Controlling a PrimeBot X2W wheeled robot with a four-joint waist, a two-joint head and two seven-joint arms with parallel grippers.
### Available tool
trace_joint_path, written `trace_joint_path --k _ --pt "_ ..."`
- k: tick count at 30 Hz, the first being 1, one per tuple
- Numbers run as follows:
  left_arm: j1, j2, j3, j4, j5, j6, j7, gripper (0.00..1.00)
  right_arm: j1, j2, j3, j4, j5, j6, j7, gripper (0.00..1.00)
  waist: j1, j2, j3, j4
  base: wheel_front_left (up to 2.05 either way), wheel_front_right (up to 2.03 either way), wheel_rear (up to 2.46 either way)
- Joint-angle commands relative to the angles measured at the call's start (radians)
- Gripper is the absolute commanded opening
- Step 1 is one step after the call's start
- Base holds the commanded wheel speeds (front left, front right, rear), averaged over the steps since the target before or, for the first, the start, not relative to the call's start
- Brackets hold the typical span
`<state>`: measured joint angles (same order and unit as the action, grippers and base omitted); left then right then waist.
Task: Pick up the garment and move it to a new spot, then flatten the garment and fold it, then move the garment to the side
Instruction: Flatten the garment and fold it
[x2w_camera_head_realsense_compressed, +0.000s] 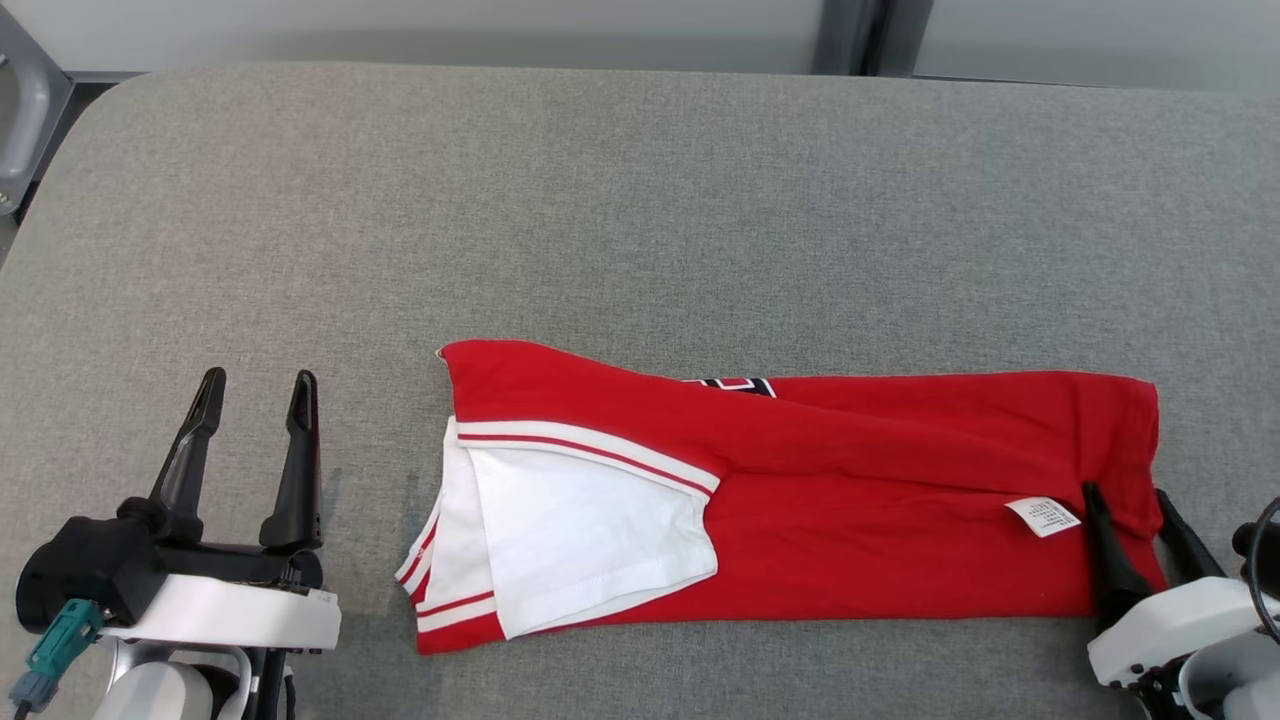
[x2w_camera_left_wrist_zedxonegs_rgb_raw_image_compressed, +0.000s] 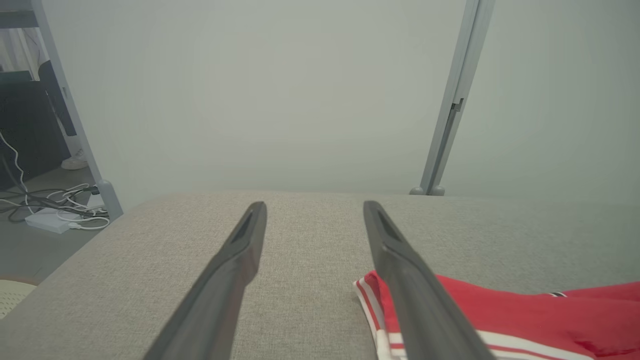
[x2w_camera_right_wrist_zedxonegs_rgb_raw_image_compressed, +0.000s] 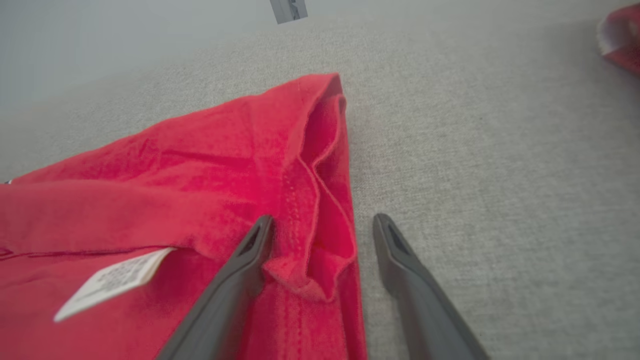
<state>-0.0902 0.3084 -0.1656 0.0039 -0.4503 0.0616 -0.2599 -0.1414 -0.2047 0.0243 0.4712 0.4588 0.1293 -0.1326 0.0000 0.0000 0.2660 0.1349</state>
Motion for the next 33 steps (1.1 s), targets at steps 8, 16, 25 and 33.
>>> trace_joint_path --k 8,16,25,33 --pt "-0.015 0.006 0.008 -0.003 0.022 -0.004 -0.004 1.00 0.013 0.009 0.105 0.088 0.099 0.001 0.012 0.00 0.0000 0.0000 -0.010 -0.026 0.00 0.00 0.00" --pt "0.000 0.014 0.014 -0.006 0.029 0.002 -0.004 1.00 0.017 -0.055 0.064 0.086 0.145 -0.003 -0.052 0.00 0.0000 0.0000 -0.029 -0.066 0.00 0.00 0.00" --pt "0.019 0.023 0.005 -0.010 0.028 0.007 0.008 1.00 0.041 -0.118 0.008 0.050 0.154 0.001 -0.083 0.00 0.0000 0.0000 -0.067 -0.097 0.00 0.00 0.00" --pt "0.040 0.037 0.005 -0.022 0.026 0.016 0.019 1.00 0.004 -0.106 0.067 -0.113 0.101 0.002 -0.055 0.00 0.0000 0.0000 -0.095 -0.115 0.00 0.00 0.00"
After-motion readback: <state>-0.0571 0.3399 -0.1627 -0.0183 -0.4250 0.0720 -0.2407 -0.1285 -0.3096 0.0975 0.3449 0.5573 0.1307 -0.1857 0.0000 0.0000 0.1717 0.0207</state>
